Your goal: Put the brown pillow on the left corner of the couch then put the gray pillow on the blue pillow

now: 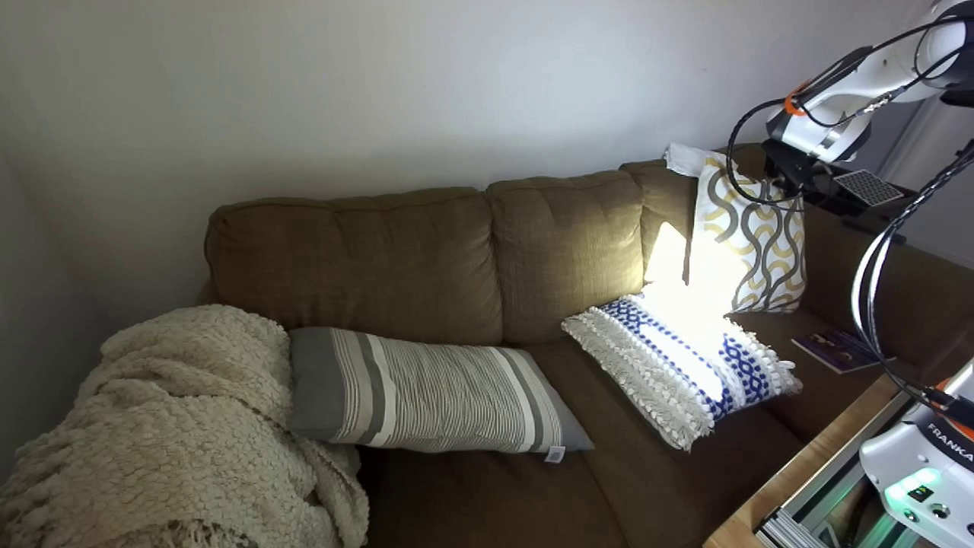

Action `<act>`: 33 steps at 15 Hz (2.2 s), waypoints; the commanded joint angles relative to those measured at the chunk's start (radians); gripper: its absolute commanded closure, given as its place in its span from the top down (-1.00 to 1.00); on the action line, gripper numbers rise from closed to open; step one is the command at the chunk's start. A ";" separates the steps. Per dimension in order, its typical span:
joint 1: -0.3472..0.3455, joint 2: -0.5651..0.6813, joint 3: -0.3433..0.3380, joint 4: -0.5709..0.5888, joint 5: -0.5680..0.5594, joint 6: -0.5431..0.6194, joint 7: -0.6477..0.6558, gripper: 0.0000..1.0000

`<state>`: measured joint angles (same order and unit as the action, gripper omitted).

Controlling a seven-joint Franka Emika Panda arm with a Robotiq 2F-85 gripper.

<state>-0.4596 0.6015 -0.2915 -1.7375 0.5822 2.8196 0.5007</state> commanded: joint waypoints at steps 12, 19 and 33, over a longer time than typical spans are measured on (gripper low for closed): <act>-0.083 0.086 -0.031 0.227 -0.040 -0.001 -0.033 -1.00; -0.073 0.142 -0.045 0.294 -0.162 -0.014 -0.046 -1.00; -0.091 0.249 -0.040 0.407 -0.290 -0.056 -0.173 -0.50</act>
<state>-0.5278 0.8384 -0.3254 -1.3929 0.3169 2.7801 0.3449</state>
